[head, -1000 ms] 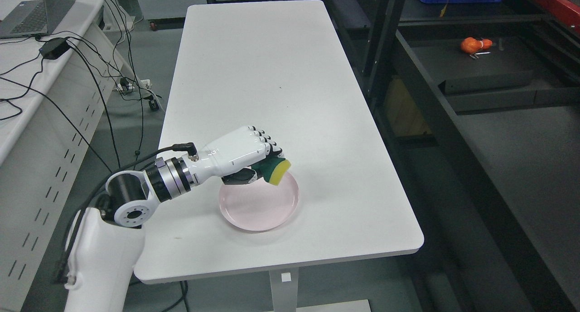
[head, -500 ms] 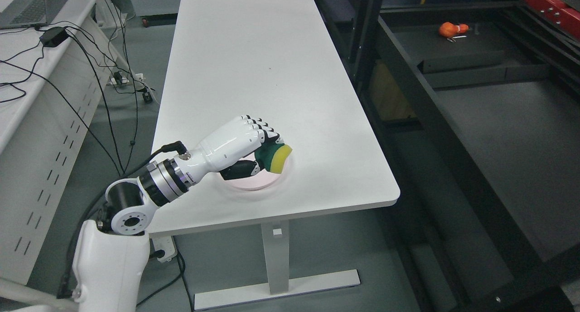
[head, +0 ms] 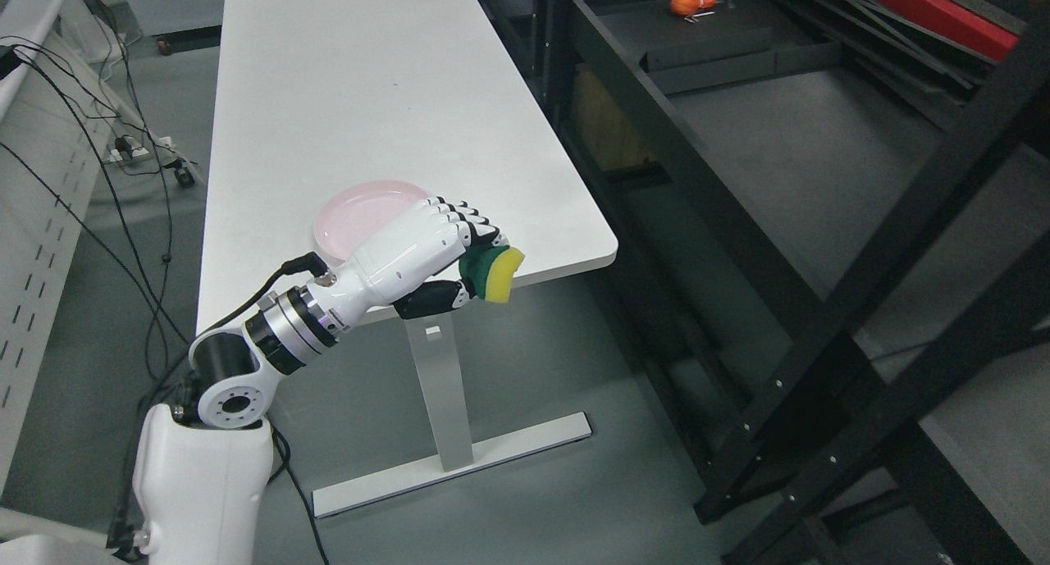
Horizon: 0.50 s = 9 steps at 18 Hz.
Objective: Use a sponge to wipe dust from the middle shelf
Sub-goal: 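Carry the sponge in the left hand toward the dark metal shelf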
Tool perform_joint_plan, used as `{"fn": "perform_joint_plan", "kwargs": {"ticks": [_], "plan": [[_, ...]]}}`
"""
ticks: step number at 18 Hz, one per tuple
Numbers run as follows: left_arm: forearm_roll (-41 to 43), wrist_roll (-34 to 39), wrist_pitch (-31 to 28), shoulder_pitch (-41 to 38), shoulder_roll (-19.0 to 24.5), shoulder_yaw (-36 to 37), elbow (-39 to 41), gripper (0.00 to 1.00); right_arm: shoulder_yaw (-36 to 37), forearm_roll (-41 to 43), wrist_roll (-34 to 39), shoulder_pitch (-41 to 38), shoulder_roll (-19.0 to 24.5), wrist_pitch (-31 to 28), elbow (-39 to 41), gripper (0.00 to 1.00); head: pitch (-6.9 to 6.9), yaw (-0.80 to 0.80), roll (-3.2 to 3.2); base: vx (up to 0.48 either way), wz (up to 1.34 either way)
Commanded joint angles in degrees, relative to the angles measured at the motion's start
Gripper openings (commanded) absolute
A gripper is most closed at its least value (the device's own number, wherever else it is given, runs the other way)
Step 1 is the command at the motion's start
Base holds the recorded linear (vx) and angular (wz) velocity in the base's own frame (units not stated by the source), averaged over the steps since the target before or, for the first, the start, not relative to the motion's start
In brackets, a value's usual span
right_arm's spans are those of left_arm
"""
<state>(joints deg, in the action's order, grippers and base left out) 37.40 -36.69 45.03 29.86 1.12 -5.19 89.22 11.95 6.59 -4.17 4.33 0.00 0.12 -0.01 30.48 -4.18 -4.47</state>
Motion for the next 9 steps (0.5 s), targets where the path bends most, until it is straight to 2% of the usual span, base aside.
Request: {"fn": "perform_joint_plan", "kwargs": {"ticks": [1,9], "plan": [[-1.19,0.04,-0.03,-0.06,-0.12,-0.52,0.60,0.00,0.00,0.00,0.04,0.07,-1.00,-4.17,1.01,1.00,0.00,0.00,0.00,-0.296,-0.41],[-3.30,0.04,-0.03,0.02,-0.12,2.38,0.51,0.00,0.00,0.00,0.04,0.07,-1.00,-4.17,1.01,1.00,0.00,0.00,0.00,-0.143,-0.56]]}}
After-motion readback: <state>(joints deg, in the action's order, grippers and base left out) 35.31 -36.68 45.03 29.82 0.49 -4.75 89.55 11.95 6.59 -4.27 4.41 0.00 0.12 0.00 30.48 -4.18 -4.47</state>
